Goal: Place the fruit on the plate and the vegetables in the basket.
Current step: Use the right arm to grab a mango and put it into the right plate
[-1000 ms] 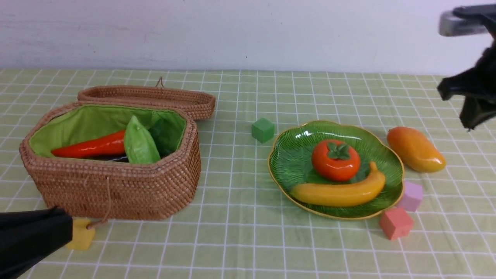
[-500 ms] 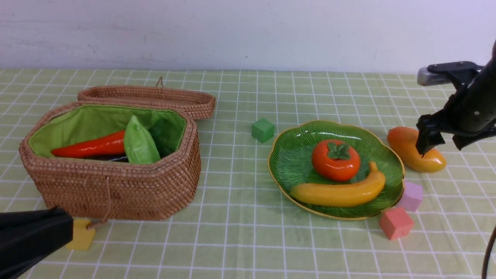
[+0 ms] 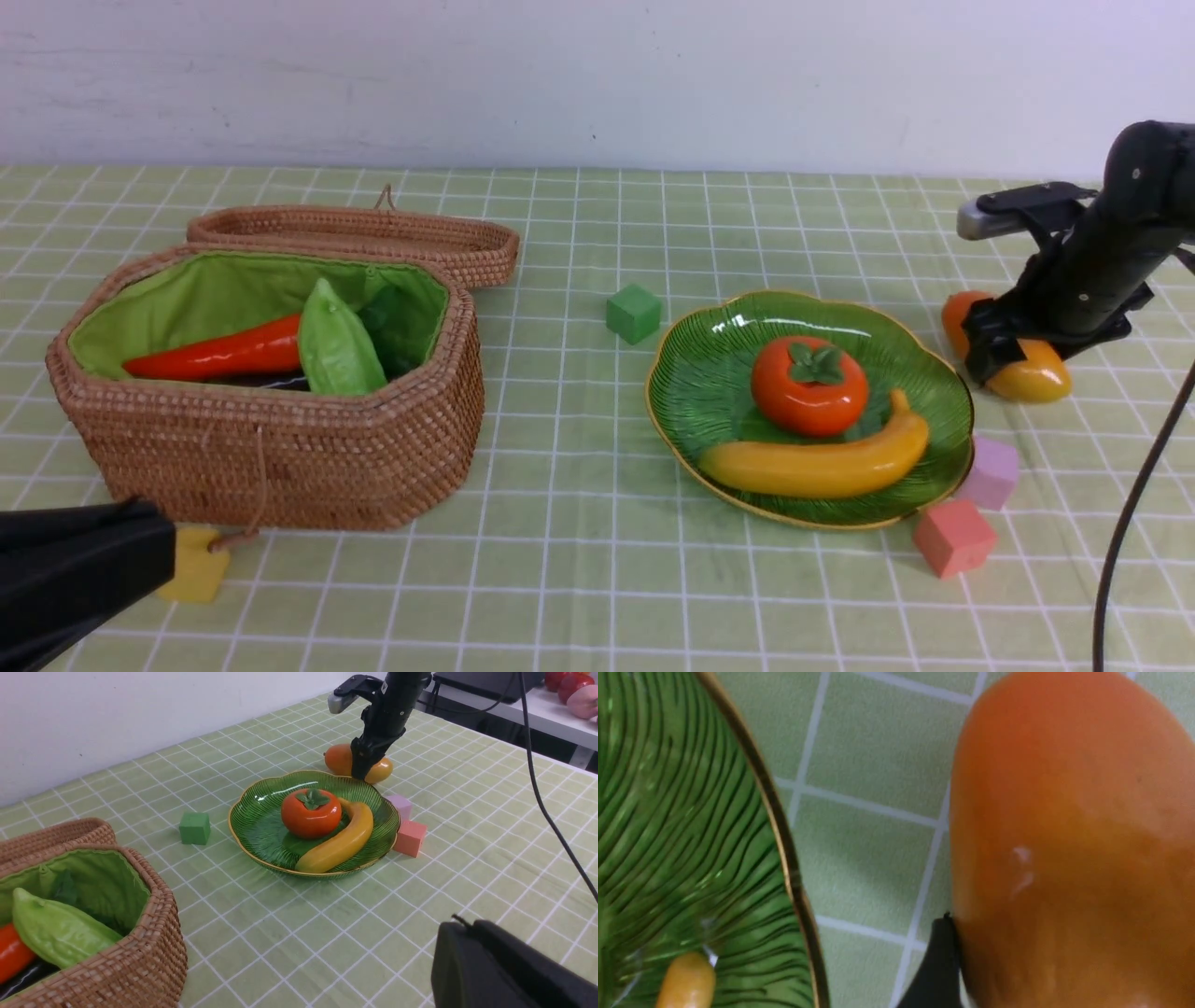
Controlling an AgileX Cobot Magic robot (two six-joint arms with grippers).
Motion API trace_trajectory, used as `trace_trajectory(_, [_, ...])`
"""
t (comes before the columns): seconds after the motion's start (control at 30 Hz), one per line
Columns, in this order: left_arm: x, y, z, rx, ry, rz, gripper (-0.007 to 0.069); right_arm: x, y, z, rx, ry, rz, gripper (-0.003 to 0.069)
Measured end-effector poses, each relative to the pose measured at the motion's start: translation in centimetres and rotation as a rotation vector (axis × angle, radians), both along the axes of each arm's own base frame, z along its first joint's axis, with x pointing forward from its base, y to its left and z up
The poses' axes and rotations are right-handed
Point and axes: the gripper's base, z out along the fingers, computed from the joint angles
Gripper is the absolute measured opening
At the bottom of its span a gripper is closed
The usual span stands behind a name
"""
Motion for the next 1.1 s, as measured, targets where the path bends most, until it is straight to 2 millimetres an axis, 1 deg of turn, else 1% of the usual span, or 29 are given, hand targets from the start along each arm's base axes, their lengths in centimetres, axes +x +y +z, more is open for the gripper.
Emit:
trace_trajectory(0.07, [0.0, 0.0, 0.0, 0.000, 0.000, 0.000, -0.0008, 0.4, 0.0, -0.9, -0.001, 0.000, -0.001, 0.0604])
trace_trajectory(0.13, [0.0, 0.0, 0.0, 0.000, 0.000, 0.000, -0.0008, 0.5, 0.0, -1.7, 0.005, 0.017, -0.002, 0.0577])
trace_trajectory(0.23, [0.0, 0.0, 0.0, 0.000, 0.000, 0.000, -0.0008, 0.6, 0.0, -1.7, 0.005, 0.017, -0.002, 0.0544])
trace_trajectory(0.4, [0.0, 0.0, 0.0, 0.000, 0.000, 0.000, -0.0008, 0.5, 0.0, -1.7, 0.005, 0.024, -0.001, 0.0544])
trace_trajectory(0.53, [0.0, 0.0, 0.0, 0.000, 0.000, 0.000, -0.0008, 0.0, 0.0, -1.2, 0.009, 0.060, 0.003, 0.0544])
trace_trajectory(0.67, [0.0, 0.0, 0.0, 0.000, 0.000, 0.000, -0.0008, -0.9, 0.2, 1.4, 0.018, 0.065, -0.005, 0.0544])
trace_trajectory(0.7, [0.0, 0.0, 0.0, 0.000, 0.000, 0.000, -0.0008, -1.3, 0.3, 3.3, 0.032, 0.041, -0.020, 0.0544])
trace_trajectory(0.73, [0.0, 0.0, 0.0, 0.000, 0.000, 0.000, -0.0008, -1.5, 0.4, 3.9, 0.038, 0.034, -0.024, 0.0544])
trace_trajectory(0.77, [0.0, 0.0, 0.0, 0.001, 0.001, 0.000, -0.0008, -2.4, 0.9, 6.4, 0.073, 0.007, -0.035, 0.0544])
trace_trajectory(0.83, [0.0, 0.0, 0.0, 0.001, 0.001, 0.000, -0.0008, -3.5, 2.2, 9.2, 0.120, -0.018, -0.017, 0.0544])
trace_trajectory(0.87, [0.0, 0.0, 0.0, 0.002, 0.002, 0.000, -0.0008, -4.2, 3.3, 10.5, 0.152, -0.025, 0.005, 0.0544])
trace_trajectory(0.9, [0.0, 0.0, 0.0, 0.002, 0.002, 0.000, -0.0008, -5.2, 4.9, 12.0, 0.199, -0.029, 0.046, 0.0544])
trace_trajectory(0.97, [0.0, 0.0, 0.0, 0.002, 0.002, 0.000, -0.0006, -6.1, 7.4, 13.0, 0.248, -0.022, 0.117, 0.0544])
trace_trajectory(1.0, [0.0, 0.0, 0.0, 0.002, 0.002, 0.000, -0.0006, -6.5, 8.8, 13.1, 0.270, -0.012, 0.153, 0.0544])
trace_trajectory(1.03, [0.0, 0.0, 0.0, 0.003, 0.003, 0.000, -0.0006, -6.9, 10.9, 13.0, 0.299, 0.003, 0.199, 0.0544])
trace_trajectory(1.1, [0.0, 0.0, -0.1, 0.006, 0.005, 0.000, -0.0006, -7.5, 13.6, 12.3, 0.319, 0.025, 0.251, 0.0544])
